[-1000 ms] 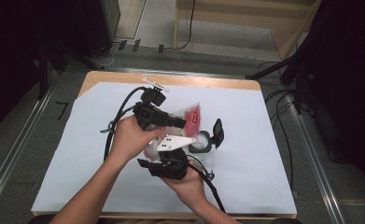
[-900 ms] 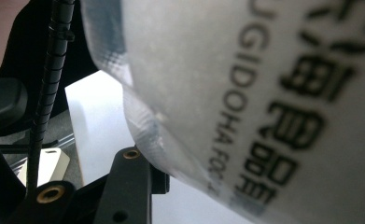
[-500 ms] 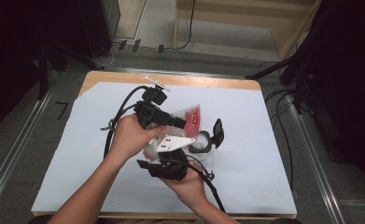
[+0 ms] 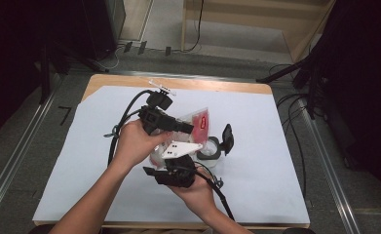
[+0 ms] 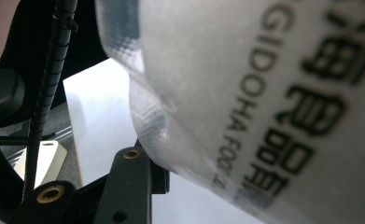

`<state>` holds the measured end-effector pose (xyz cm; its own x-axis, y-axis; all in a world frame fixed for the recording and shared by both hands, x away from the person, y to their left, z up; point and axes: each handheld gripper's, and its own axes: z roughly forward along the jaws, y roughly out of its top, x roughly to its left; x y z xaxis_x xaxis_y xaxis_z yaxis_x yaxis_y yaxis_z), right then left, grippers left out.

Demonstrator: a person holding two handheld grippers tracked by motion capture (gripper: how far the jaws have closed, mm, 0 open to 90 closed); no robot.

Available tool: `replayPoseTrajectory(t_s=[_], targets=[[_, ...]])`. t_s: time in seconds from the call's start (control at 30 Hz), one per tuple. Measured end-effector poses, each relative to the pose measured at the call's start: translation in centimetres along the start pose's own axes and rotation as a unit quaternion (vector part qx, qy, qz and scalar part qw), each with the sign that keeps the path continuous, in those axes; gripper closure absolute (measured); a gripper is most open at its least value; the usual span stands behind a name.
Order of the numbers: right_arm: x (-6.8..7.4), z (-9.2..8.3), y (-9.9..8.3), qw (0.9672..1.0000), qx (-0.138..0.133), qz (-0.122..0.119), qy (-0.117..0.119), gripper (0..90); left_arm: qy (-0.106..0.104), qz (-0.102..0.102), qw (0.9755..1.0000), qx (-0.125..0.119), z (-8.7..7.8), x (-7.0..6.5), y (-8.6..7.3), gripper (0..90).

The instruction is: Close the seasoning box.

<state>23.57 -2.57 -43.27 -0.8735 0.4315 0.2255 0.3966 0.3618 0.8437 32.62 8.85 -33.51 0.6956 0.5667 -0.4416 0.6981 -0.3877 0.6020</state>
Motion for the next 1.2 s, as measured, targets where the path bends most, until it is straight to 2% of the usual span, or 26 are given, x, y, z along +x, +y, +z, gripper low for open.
replayPoseTrajectory(t_s=[0.13, 0.33, 0.43, 0.67, 0.8, 0.9, 1.03, 1.2], targets=[[0.06, 0.02, 0.17, 0.9999, 0.002, 0.009, 0.003, 64.1, 0.001, 0.0, 1.0, 0.0, 0.0, 0.13, 0.1, 71.8], [-0.1, -0.23, 0.23, 1.0, 0.002, 0.008, 0.003, 64.1, 0.003, 0.002, 1.0, -0.007, 0.05, -0.02, 0.14, 72.4], [0.0, -0.14, 0.41, 0.9998, 0.002, 0.018, 0.01, 64.1, -0.002, -0.004, 1.0, -0.004, 0.04, 0.16, 0.17, 71.5], [-0.01, -0.17, 0.45, 0.9997, 0.004, 0.022, 0.01, 64.1, -0.011, -0.002, 0.9999, -0.004, 0.23, 0.26, 0.19, 69.2], [0.01, -0.22, 0.45, 0.9997, 0.005, 0.023, 0.009, 64.1, -0.003, -0.001, 1.0, -0.004, 0.26, 0.19, 0.18, 71.1], [0.0, -0.25, 0.44, 0.9997, 0.004, 0.022, 0.01, 64.2, 0.011, -0.003, 0.9999, 0.0, 0.18, 0.11, 0.17, 71.4], [0.01, -0.24, 0.37, 0.9998, 0.002, 0.019, 0.009, 64.3, 0.02, 0.005, 0.9998, 0.003, 0.16, -0.17, 0.16, 72.4], [0.01, -0.27, 0.32, 0.9998, 0.001, 0.017, 0.008, 64.3, 0.021, 0.004, 0.9998, 0.0, 0.19, -0.29, 0.12, 72.4]])
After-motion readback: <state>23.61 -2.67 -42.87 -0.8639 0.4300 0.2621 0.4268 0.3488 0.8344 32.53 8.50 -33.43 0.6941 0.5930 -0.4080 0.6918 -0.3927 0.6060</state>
